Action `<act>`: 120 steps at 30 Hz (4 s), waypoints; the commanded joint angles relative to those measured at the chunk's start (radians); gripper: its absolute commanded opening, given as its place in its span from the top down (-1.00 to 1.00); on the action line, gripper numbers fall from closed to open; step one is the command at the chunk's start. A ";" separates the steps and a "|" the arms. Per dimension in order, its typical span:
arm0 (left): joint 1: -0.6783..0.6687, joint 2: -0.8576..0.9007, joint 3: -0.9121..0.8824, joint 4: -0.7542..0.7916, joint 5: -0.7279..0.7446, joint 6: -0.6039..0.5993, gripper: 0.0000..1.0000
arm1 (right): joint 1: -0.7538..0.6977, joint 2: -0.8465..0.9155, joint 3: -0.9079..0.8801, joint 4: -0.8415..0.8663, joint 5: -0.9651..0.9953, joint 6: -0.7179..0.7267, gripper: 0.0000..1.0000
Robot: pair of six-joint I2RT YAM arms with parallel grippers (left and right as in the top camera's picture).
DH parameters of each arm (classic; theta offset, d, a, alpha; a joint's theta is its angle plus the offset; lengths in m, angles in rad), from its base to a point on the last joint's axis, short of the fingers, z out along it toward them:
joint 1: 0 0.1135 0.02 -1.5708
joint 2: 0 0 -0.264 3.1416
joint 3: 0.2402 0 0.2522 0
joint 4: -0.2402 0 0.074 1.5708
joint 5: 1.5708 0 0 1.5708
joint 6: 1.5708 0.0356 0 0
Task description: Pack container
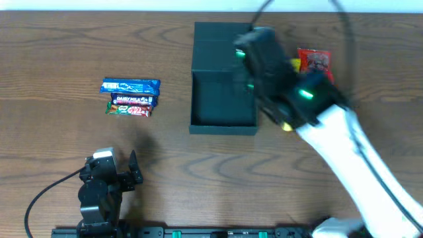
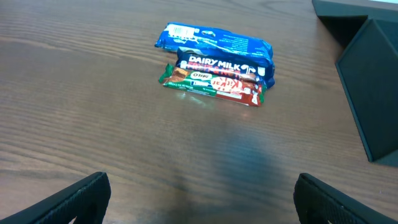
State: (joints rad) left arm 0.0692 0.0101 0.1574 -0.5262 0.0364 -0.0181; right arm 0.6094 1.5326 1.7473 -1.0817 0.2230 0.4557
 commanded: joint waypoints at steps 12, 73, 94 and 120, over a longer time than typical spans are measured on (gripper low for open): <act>0.003 -0.006 -0.014 0.000 -0.018 0.018 -0.91 | -0.013 -0.158 -0.002 -0.231 0.061 -0.079 -0.70; 0.002 1.294 0.863 0.163 0.056 -0.439 -0.92 | -0.446 0.084 -0.068 0.514 -0.107 -0.360 -0.98; 0.002 1.535 1.049 0.179 0.108 -0.560 -0.93 | -0.447 0.085 -0.068 0.480 -0.108 -0.257 -0.99; -0.019 2.121 1.641 -0.331 0.113 -0.933 -0.93 | -0.447 0.085 -0.068 0.388 -0.108 -0.257 -0.99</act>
State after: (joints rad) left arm 0.0540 2.0979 1.7782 -0.8505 0.1169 -0.8833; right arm 0.1738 1.6131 1.6806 -0.6895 0.1192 0.1799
